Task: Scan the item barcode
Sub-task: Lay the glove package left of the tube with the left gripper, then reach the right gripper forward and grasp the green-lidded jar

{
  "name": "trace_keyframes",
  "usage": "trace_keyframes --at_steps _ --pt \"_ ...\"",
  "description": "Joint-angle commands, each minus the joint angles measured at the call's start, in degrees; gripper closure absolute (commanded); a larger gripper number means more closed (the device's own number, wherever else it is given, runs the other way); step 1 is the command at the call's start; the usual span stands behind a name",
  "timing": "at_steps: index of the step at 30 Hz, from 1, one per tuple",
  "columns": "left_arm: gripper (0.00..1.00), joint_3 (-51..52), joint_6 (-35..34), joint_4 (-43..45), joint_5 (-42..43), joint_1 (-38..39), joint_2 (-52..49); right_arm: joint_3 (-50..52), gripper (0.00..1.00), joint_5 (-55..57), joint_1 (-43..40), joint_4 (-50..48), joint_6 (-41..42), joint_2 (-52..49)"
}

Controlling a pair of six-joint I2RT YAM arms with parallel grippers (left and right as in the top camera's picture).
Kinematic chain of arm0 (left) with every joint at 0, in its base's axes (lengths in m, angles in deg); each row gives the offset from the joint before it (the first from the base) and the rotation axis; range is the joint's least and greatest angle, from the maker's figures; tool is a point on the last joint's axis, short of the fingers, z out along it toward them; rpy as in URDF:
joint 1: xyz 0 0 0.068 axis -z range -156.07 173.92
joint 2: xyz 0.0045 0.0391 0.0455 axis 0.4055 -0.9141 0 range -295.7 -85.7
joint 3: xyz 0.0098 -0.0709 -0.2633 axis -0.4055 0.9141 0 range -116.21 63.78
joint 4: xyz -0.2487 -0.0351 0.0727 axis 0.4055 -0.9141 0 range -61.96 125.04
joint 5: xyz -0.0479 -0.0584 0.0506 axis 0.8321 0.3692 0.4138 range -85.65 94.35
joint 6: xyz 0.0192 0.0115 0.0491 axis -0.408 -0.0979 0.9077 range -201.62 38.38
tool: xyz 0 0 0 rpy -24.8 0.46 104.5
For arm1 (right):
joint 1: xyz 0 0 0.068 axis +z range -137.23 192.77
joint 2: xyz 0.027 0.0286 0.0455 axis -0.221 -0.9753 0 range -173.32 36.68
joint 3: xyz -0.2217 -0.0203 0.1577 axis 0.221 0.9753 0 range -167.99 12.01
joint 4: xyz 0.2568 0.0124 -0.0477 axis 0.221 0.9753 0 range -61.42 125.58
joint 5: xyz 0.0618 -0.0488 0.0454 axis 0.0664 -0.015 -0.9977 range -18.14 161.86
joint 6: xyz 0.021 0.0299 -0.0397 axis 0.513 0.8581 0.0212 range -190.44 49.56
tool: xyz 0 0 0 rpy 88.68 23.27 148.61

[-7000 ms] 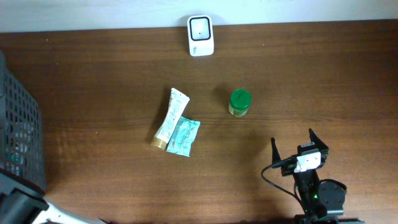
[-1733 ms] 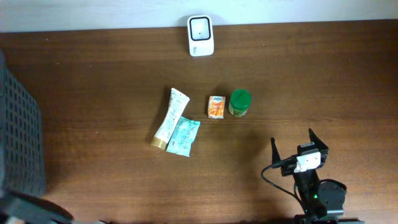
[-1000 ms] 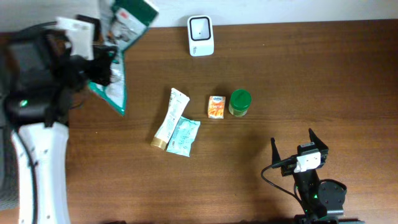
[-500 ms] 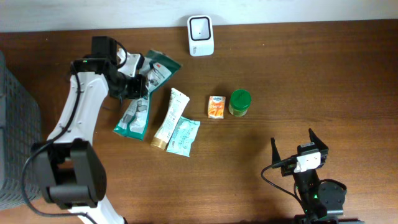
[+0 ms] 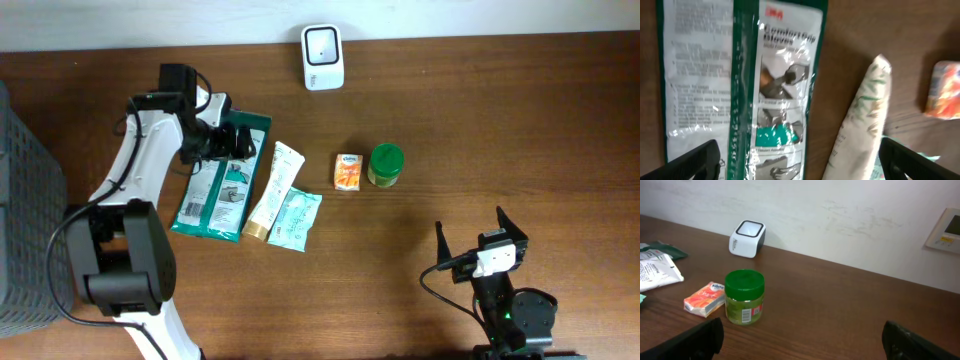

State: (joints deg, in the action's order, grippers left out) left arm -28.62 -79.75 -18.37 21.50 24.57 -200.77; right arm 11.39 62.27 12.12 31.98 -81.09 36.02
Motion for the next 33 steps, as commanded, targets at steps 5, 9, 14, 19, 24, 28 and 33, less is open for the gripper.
trace_keyframes --at_steps 5,9,14,19,24,28,33 --pt "0.01 -11.9 3.6 0.4 6.1 0.0 12.9 0.3 0.02 -0.4 0.4 0.2 0.4 0.3" --pt "0.01 -13.5 4.5 1.1 6.0 0.0 20.9 0.3 0.02 -0.8 0.4 0.2 0.6 0.3" --pt "0.01 -13.5 4.4 -0.8 5.9 0.0 23.9 -1.7 0.01 -11.1 0.3 -2.3 4.2 0.1" --pt "0.01 -13.5 4.4 -2.9 5.9 0.0 23.9 -14.4 0.02 -14.4 0.3 3.4 5.7 -8.8" --pt "0.01 -13.5 4.4 -2.9 5.8 0.0 23.9 -37.0 0.02 -16.8 0.3 19.1 2.9 -29.2" --pt "0.01 -13.5 4.4 -2.9 5.8 0.0 23.9 -55.7 0.02 -16.9 0.3 35.5 -3.9 -45.8" --pt "0.01 -13.5 4.4 -2.9 5.8 0.0 23.9 -75.0 0.02 -18.7 0.3 49.0 -4.0 -65.0"
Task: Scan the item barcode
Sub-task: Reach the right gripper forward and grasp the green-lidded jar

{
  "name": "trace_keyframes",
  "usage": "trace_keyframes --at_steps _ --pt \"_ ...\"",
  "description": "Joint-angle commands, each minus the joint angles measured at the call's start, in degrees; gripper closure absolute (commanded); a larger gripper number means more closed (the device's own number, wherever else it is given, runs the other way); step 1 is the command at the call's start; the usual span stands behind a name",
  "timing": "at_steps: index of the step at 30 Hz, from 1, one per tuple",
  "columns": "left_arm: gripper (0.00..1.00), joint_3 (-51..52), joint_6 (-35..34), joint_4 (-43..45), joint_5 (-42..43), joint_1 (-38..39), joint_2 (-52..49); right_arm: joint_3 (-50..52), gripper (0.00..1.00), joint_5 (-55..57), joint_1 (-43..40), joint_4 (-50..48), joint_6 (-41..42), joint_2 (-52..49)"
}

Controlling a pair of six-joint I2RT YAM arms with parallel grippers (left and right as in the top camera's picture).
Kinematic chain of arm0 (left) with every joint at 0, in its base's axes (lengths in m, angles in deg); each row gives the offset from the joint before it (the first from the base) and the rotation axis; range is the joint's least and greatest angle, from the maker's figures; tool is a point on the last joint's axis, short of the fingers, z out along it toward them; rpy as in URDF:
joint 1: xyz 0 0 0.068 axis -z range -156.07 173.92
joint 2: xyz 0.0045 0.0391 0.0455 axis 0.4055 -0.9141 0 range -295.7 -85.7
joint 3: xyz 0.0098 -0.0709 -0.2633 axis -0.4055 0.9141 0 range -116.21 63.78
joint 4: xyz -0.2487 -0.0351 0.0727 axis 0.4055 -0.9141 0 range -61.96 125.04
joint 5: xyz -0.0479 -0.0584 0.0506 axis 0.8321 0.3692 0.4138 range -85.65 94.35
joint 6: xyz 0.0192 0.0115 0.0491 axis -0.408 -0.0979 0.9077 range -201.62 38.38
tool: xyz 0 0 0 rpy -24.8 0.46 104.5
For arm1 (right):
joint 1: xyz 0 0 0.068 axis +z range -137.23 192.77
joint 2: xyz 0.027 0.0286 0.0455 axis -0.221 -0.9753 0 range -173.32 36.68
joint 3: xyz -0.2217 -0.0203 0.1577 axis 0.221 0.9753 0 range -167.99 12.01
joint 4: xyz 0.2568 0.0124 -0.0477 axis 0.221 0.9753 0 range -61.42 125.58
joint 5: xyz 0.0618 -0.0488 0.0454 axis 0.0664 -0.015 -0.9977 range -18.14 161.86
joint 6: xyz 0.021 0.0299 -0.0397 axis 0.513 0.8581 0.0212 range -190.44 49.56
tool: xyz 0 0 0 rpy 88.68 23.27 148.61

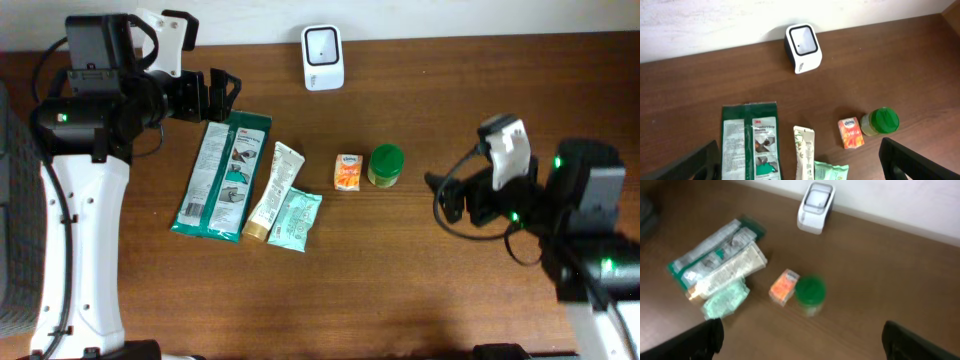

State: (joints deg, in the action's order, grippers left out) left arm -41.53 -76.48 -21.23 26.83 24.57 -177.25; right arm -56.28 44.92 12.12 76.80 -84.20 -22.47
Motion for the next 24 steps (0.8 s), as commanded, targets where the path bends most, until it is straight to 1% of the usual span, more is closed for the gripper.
trace_keyframes --at_steps 1,3,5,7,9,10,11,12,13,14,16,18,21,24 --pt "0.01 -0.6 1.2 0.0 0.5 0.0 0.4 -10.3 0.02 -1.3 0.3 7.1 -0.9 -9.6" --pt "0.01 -0.6 1.2 0.0 0.5 0.0 0.4 -14.8 0.02 -1.3 0.3 11.4 -0.9 -16.2" --pt "0.01 -0.6 1.2 0.0 0.5 0.0 0.4 -16.4 0.02 -1.3 0.3 12.3 -0.8 -21.9" --pt "0.01 -0.6 1.2 0.0 0.5 0.0 0.4 -16.4 0.02 -2.0 0.3 10.7 -0.8 -26.1" --pt "0.01 -0.6 1.2 0.0 0.5 0.0 0.4 -16.4 0.02 -10.0 0.3 8.4 -0.8 -30.9" --pt "0.01 -0.6 1.2 0.0 0.5 0.0 0.4 -16.4 0.02 -11.7 0.5 7.0 -0.8 -32.7" --pt "0.01 -0.6 1.2 0.0 0.5 0.0 0.4 -16.4 0.02 -10.9 1.3 5.1 -0.8 -34.8" --pt "0.01 -0.6 1.2 0.0 0.5 0.0 0.4 -16.4 0.02 -8.7 2.2 3.6 0.4 -36.3" --pt "0.01 -0.6 1.2 0.0 0.5 0.0 0.4 -16.4 0.02 -3.7 3.4 2.1 3.8 -37.6" --pt "0.01 -0.6 1.2 0.0 0.5 0.0 0.4 -16.4 0.02 4.0 5.6 0.9 7.0 -38.6" --pt "0.01 -0.6 1.2 0.0 0.5 0.0 0.4 -17.4 0.02 14.5 9.4 0.6 10.0 -39.1" --pt "0.01 -0.6 1.2 0.0 0.5 0.0 0.4 -19.3 0.02 22.3 12.6 0.1 11.8 -40.0" --pt "0.01 -0.6 1.2 0.0 0.5 0.0 0.4 -19.6 0.02 24.2 15.4 -0.2 11.7 -43.2" --pt "0.01 -0.6 1.2 0.0 0.5 0.0 0.4 -19.5 0.02 23.8 15.7 0.6 11.7 -47.6"
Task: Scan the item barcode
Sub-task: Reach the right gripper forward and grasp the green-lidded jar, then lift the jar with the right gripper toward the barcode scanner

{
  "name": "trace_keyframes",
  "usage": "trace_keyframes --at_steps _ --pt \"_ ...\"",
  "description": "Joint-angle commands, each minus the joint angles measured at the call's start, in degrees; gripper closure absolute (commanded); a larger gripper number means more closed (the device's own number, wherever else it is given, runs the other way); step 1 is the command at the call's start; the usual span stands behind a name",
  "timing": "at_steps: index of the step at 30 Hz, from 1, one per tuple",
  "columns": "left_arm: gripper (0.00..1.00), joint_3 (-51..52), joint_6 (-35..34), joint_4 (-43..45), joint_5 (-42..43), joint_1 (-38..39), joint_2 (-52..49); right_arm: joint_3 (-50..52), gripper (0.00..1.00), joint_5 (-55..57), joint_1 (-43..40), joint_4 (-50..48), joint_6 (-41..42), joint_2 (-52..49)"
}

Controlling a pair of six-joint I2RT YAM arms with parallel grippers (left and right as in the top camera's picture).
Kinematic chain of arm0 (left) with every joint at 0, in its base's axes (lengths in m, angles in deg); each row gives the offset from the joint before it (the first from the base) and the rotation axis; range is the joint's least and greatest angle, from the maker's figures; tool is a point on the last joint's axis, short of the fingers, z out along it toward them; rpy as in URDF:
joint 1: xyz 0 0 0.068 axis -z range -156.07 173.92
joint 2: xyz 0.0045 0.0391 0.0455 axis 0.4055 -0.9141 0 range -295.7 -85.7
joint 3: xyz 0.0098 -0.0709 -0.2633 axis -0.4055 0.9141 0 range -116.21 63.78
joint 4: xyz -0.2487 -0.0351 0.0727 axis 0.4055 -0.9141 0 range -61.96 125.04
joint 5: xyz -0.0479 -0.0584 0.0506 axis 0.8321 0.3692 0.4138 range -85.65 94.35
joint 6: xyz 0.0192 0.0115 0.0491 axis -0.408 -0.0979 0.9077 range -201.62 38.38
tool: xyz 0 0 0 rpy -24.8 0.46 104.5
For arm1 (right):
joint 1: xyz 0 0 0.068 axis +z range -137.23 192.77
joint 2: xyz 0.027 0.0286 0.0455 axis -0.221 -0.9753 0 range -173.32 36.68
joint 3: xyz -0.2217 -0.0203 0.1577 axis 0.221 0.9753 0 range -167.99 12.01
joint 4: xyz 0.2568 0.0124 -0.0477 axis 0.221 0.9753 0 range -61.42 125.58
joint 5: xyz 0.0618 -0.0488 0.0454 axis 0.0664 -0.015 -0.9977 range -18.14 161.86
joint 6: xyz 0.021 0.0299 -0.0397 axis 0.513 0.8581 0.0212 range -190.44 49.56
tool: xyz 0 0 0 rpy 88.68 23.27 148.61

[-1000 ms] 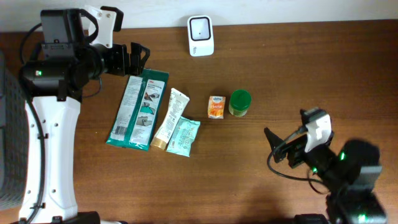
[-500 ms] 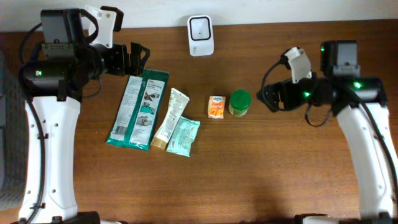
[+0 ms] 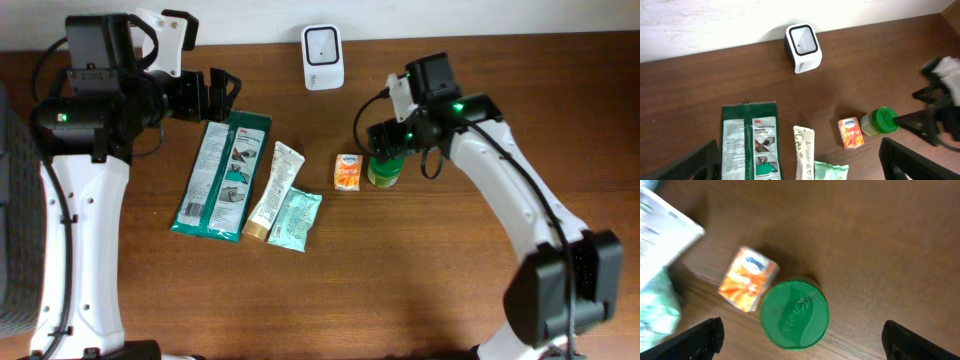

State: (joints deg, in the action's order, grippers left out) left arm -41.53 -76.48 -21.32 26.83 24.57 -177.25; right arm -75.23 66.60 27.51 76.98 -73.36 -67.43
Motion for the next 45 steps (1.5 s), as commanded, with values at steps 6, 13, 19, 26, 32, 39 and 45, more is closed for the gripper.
trace_keyframes --at_steps 6,13,19,26,32,39,45 --pt "0.01 -0.6 1.2 0.1 0.5 0.0 0.4 -0.3 0.09 -1.7 0.3 0.7 0.9 -6.0" --pt "0.01 -0.6 1.2 0.1 0.5 0.0 0.4 0.3 0.13 -2.9 0.3 0.5 2.6 -9.7" --pt "0.01 -0.6 1.2 0.1 0.4 0.0 0.4 0.4 0.31 -1.6 0.2 0.4 4.6 -10.5" --pt "0.01 -0.6 1.2 0.1 0.4 0.0 0.4 -5.1 0.4 3.9 0.2 7.1 22.8 -8.5" --pt "0.01 -0.6 1.2 0.1 0.5 0.0 0.4 -6.6 0.5 3.0 0.2 7.2 36.1 -8.4" --pt "0.01 -0.6 1.2 0.1 0.4 0.0 0.4 -6.6 0.41 6.1 0.3 1.6 53.9 -9.7" --pt "0.01 -0.6 1.2 0.1 0.4 0.0 0.4 -6.5 0.32 10.3 0.2 1.7 57.4 -11.7"
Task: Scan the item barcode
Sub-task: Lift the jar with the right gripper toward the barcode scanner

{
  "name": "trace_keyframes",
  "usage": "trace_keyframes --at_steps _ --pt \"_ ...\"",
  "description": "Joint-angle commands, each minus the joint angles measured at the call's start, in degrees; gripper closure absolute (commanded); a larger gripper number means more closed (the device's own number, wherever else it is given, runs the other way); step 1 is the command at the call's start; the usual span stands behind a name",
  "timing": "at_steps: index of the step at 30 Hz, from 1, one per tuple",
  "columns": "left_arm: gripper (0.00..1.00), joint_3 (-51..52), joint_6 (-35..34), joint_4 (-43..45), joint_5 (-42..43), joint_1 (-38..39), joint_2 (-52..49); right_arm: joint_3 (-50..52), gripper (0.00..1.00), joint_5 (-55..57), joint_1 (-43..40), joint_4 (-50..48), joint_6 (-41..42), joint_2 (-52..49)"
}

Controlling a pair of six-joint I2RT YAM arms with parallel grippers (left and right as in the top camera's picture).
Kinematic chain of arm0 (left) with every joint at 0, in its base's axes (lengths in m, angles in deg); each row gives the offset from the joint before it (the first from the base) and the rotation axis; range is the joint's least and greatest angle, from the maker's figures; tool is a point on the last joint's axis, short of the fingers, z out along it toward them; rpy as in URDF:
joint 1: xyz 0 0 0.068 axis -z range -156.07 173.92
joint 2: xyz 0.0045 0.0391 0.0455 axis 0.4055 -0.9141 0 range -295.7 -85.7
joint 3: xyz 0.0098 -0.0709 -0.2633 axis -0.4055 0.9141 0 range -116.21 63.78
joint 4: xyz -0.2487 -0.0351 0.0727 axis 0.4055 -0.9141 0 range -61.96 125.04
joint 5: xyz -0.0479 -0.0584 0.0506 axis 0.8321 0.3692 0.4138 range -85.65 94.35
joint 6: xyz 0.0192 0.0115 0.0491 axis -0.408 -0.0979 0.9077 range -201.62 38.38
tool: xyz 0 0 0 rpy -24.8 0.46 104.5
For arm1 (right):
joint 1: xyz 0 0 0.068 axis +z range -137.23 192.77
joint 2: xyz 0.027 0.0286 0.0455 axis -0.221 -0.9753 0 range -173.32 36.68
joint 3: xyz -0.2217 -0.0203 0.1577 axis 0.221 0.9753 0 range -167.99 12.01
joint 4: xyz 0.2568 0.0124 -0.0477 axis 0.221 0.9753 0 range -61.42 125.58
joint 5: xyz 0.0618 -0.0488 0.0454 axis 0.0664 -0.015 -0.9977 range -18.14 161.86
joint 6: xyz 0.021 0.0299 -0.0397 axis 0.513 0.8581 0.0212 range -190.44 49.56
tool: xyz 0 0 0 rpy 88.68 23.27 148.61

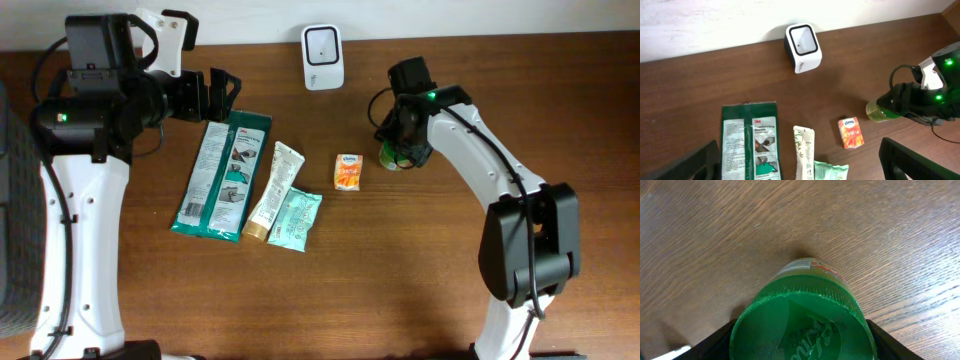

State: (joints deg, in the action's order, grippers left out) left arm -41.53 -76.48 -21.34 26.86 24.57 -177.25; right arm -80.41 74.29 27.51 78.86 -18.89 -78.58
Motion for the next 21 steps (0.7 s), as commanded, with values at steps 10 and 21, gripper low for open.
trace_keyframes --at_steps 10,21 --pt "0.01 -0.6 1.2 0.1 0.4 0.0 0.4 -10.8 0.02 0.1 -0.2 7.9 -43.7 0.8" --pt "0.01 -0.6 1.2 0.1 0.4 0.0 0.4 -13.4 0.02 -5.7 -3.0 15.7 -76.2 -5.4"
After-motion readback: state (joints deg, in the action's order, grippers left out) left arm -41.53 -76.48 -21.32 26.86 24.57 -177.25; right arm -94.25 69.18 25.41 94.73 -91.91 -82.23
